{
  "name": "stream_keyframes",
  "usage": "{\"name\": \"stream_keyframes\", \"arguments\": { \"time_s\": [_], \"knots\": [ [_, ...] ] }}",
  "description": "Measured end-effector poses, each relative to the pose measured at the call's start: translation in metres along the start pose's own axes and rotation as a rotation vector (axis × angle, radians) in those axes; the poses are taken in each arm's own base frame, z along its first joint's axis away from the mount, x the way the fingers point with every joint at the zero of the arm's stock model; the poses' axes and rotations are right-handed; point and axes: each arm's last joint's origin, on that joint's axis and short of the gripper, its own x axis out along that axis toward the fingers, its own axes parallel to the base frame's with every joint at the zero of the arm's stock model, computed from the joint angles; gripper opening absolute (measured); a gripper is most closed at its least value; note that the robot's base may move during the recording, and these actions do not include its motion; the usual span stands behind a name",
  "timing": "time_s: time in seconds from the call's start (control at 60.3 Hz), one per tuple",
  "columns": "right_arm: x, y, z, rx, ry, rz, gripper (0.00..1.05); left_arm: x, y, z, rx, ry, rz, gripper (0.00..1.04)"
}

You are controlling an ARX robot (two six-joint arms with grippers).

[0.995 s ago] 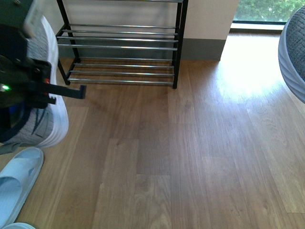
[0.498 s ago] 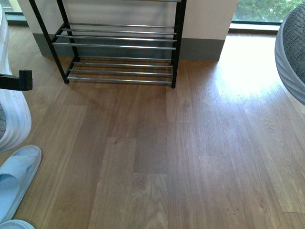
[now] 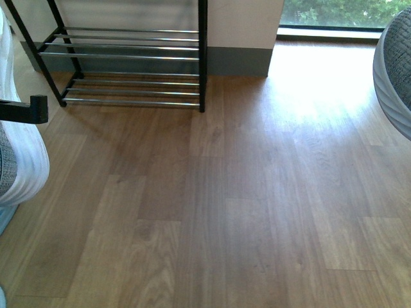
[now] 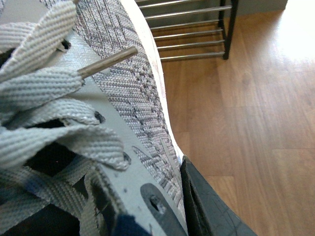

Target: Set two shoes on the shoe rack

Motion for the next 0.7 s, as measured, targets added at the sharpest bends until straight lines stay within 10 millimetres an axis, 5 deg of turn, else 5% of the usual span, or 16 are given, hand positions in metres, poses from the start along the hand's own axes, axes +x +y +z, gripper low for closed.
{"name": "stream_keyframes", "arguments": {
  "time_s": [0.697],
  "knots": [
    [0.0000, -0.0002, -0.0001, 0.002, 0.000, -0.003, 0.01, -0.0002, -0.0004, -0.0002, 0.001, 0.000, 0.000, 0.02]
  ]
}}
